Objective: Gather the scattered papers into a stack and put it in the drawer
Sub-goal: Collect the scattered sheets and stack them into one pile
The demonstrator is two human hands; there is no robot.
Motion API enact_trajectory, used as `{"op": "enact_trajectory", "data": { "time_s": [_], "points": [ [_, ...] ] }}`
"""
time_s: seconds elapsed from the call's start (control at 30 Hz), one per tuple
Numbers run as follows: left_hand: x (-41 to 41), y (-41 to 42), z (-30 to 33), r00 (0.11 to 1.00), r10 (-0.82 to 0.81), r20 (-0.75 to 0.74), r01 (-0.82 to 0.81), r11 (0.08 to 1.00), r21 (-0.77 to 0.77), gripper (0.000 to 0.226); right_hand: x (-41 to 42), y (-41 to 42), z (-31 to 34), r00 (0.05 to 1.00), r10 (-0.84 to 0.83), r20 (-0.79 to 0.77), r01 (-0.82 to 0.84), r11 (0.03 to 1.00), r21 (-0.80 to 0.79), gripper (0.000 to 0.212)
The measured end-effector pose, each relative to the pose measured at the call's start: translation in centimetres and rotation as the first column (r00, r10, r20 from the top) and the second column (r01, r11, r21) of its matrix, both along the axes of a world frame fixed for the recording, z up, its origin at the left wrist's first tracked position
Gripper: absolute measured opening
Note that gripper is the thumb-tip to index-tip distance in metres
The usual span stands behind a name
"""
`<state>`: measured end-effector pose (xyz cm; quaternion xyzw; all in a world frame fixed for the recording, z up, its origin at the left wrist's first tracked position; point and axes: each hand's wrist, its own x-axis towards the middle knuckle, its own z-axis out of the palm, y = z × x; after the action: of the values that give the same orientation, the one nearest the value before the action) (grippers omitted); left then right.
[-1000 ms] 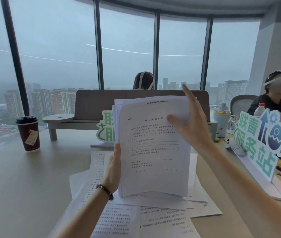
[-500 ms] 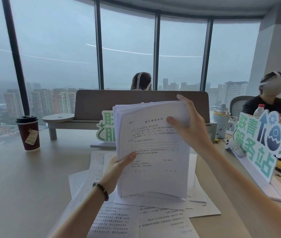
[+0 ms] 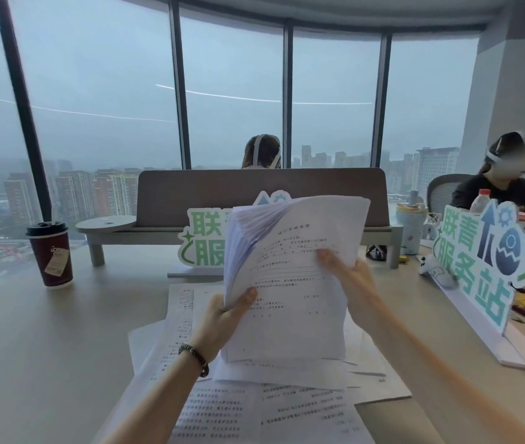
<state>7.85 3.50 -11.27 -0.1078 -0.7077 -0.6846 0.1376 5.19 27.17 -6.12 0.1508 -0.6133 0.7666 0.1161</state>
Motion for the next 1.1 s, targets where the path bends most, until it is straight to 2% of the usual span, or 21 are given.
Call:
{"op": "enact_trajectory", "data": {
  "time_s": [0.07,0.13,0.23,0.3,0.43,0.5,0.6,0.7,0.8,0.87,0.93,1.0,1.07,1.1],
  "points": [
    [-0.3,0.1,0.0,1.0,0.004,0.019,-0.004,1.0,0.001,0.034,0.0,0.4,-1.8,0.994,0.065,0.086,-0.067,0.998,0.018,0.039],
    [-0.4,0.1,0.1,0.999,-0.004,0.036,0.003,0.999,0.037,0.032,0.0,0.3,-2.3,0.99,0.061,0.13,-0.069,0.996,0.062,0.042],
    [-0.5,0.3,0.4,0.999,0.013,0.046,-0.018,0.994,0.11,0.028,-0.4,-0.6,-2.1,0.992,-0.015,0.127,-0.002,0.991,0.133,0.038],
    [-0.4,0.4,0.5,0.999,0.031,0.043,-0.037,0.989,0.143,0.027,-0.5,-1.4,-1.7,0.991,-0.08,0.103,0.066,0.989,0.13,0.031],
    [-0.4,0.2,0.5,0.997,0.049,0.053,-0.058,0.984,0.168,0.024,-1.0,-2.8,-1.9,0.981,-0.172,0.09,0.158,0.977,0.144,0.032],
    [-0.4,0.2,0.4,0.996,0.06,0.059,-0.067,0.988,0.137,0.021,-1.1,-2.8,-2.6,0.986,-0.147,0.079,0.135,0.981,0.135,0.033],
    [-0.5,0.0,0.1,0.994,0.101,0.05,-0.102,0.994,0.033,0.018,-0.8,-2.3,-4.4,0.995,-0.016,0.097,0.009,0.997,0.072,0.042],
    [-0.7,-0.3,0.1,0.99,0.143,0.019,-0.141,0.987,-0.083,0.024,-0.9,-1.9,-5.2,0.995,-0.069,0.076,0.051,0.975,0.217,0.047],
    [-0.6,-0.2,0.6,0.987,0.161,0.022,-0.155,0.975,-0.157,0.02,-1.4,-1.6,-4.2,0.984,-0.176,-0.004,0.166,0.921,0.352,0.028],
    [-0.6,-0.5,1.0,0.985,0.166,0.04,-0.159,0.978,-0.136,0.019,-1.4,-1.6,-3.4,0.986,-0.166,0.0,0.154,0.914,0.376,0.022],
    [-0.8,-1.2,1.2,0.988,0.129,0.08,-0.122,0.988,-0.09,0.016,-1.2,-1.6,-3.1,0.993,-0.077,0.085,0.043,0.938,0.343,0.023],
    [-1.1,-1.8,1.2,0.982,0.066,0.179,-0.062,0.998,-0.028,0.018,-1.0,-1.5,-2.9,0.979,0.011,0.204,-0.076,0.947,0.311,0.025],
    [-1.8,-2.8,0.7,0.957,0.033,0.288,-0.028,0.999,-0.019,0.021,-1.4,-0.9,-3.0,0.956,-0.05,0.29,-0.081,0.903,0.422,0.038],
    [-2.3,-3.5,0.4,0.94,0.036,0.339,-0.027,0.999,-0.032,0.023,-1.9,-0.4,-3.2,0.948,-0.14,0.287,-0.044,0.832,0.552,0.045]
  ]
}}
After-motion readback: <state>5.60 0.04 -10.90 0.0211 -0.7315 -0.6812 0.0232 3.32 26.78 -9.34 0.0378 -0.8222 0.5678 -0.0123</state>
